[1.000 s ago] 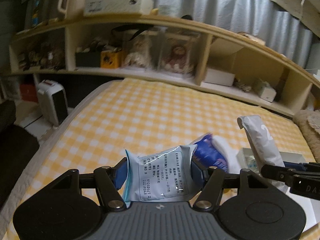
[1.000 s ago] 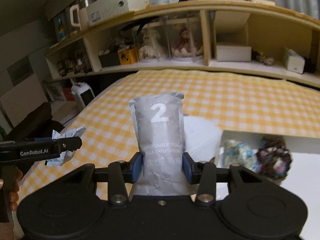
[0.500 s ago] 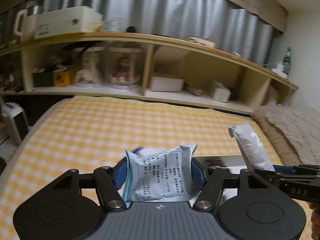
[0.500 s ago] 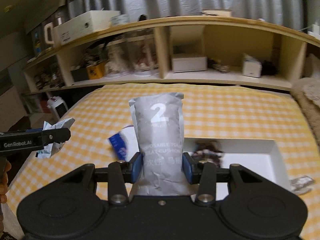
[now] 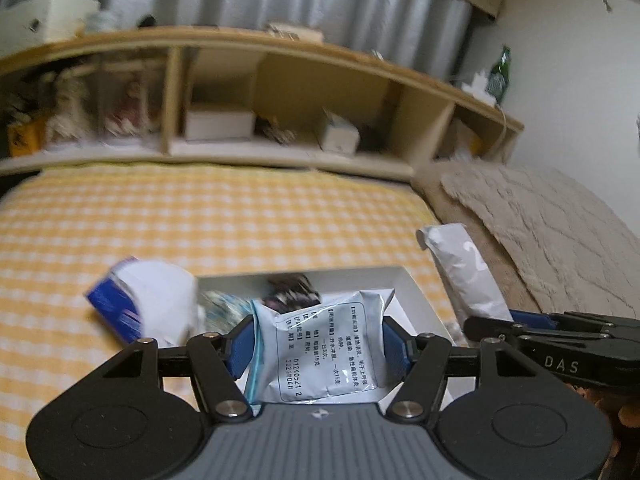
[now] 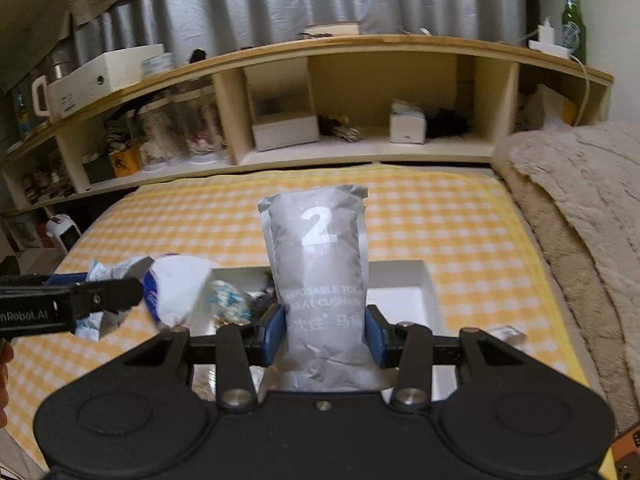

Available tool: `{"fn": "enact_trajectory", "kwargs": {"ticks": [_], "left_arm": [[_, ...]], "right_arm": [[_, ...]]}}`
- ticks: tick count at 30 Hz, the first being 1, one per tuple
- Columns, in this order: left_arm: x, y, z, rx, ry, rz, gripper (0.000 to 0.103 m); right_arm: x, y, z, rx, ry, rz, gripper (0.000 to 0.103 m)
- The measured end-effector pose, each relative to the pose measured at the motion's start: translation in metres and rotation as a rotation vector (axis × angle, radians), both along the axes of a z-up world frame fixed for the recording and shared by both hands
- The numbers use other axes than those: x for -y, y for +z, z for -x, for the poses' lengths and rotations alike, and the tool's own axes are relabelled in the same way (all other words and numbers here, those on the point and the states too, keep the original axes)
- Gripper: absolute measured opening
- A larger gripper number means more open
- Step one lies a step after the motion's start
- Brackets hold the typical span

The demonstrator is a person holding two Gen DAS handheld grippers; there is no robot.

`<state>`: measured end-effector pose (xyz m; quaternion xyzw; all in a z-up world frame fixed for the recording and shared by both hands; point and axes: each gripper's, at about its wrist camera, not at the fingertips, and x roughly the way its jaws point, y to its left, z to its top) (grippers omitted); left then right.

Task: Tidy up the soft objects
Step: 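Carry both packets over the white box and lower them inside, then open both tools to release the packets and withdraw from the box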

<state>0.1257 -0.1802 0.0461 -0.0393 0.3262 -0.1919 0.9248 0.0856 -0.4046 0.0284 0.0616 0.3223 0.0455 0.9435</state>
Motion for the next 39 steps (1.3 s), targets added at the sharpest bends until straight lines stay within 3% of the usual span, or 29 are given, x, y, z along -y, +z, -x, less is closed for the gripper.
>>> {"fn": "enact_trajectory", "kwargs": {"ticks": [5, 18, 24, 29, 34, 39], "left_arm": [[0.034, -0.024, -0.011, -0.091, -0.045, -0.002, 0.065], [0.089, -0.111, -0.035, -0.386, -0.107, 0.115, 0.065], [0.097, -0.139, -0.042, -0.442, -0.087, 0.097, 0.066], [0.097, -0.154, -0.047, -0.489, -0.069, 0.094, 0.067], [0.099, -0.163, -0.048, -0.522, -0.035, 0.093, 0.079], [0.091, -0.163, -0.049, -0.542, -0.027, 0.101, 0.083]], "right_arm": [[0.022, -0.027, 0.003, -0.047, -0.023, -0.036, 0.044], [0.056, -0.109, -0.017, -0.169, -0.094, -0.161, 0.045], [0.061, -0.139, -0.023, -0.216, -0.103, -0.164, 0.045], [0.061, -0.149, -0.023, -0.225, -0.106, -0.122, 0.045], [0.055, -0.146, -0.022, -0.24, -0.102, -0.054, 0.048], [0.054, -0.138, -0.015, -0.245, -0.105, -0.04, 0.055]]}}
